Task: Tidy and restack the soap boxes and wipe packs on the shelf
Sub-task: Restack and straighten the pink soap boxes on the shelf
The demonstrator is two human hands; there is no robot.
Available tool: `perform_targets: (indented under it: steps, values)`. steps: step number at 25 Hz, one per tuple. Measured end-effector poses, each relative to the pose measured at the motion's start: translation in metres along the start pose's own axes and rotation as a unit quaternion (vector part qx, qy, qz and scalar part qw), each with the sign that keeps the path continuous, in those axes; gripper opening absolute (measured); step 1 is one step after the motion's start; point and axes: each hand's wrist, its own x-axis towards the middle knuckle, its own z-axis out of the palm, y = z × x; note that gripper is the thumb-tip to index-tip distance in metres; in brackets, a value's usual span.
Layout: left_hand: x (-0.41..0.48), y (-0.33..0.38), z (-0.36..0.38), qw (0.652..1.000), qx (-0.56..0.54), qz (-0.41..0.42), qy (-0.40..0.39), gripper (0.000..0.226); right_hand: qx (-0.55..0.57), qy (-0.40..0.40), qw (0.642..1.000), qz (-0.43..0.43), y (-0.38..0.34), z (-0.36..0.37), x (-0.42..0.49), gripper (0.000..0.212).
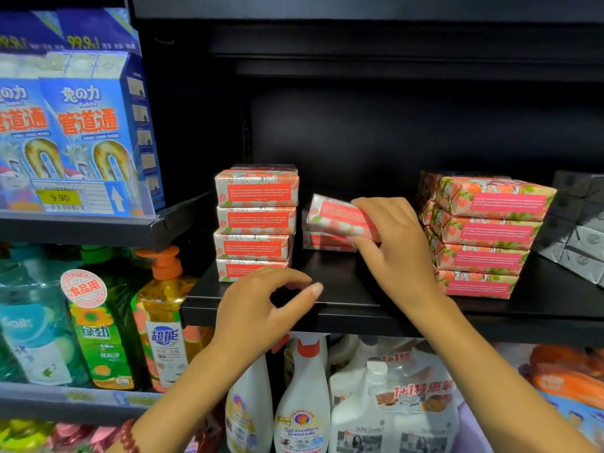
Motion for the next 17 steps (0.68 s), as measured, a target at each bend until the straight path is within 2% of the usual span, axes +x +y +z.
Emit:
perform_targets:
  steps: [2, 5, 6, 8, 10, 13, 15, 17]
  values:
    - [0.005, 0.006, -0.002, 0.989, -0.131, -0.058, 0.023, 0.028, 0.000, 0.049, 0.998, -0.051, -0.011, -0.009, -0.019, 0.034]
    - [0.016, 0.020, -0.014, 0.941, -0.302, -0.156, -0.005, 0.053, -0.027, 0.127, 0.976, -0.172, -0.024, -0.016, -0.037, 0.027]
    - [0.018, 0.024, -0.019, 0.926, -0.332, -0.177, -0.032, 0.058, -0.039, 0.152, 0.963, -0.218, -0.026, -0.016, -0.039, 0.023]
    - [0.018, 0.029, -0.024, 0.916, -0.346, -0.187, -0.081, 0.049, -0.055, 0.181, 0.939, -0.287, -0.030, -0.016, -0.042, 0.019]
    - [0.016, 0.028, -0.026, 0.916, -0.347, -0.178, -0.096, 0.042, -0.048, 0.167, 0.934, -0.310, -0.030, -0.017, -0.043, 0.017]
    - [0.012, 0.024, -0.022, 0.934, -0.330, -0.130, -0.029, 0.032, -0.002, 0.087, 0.960, -0.265, -0.027, -0.023, -0.046, 0.029]
    - [0.008, 0.021, -0.018, 0.949, -0.303, -0.085, 0.002, 0.030, 0.055, 0.051, 0.985, -0.155, -0.027, -0.029, -0.047, 0.046]
    - [0.005, 0.020, -0.015, 0.942, -0.329, -0.069, -0.007, 0.014, 0.136, -0.004, 0.991, 0.000, -0.029, -0.036, -0.044, 0.062]
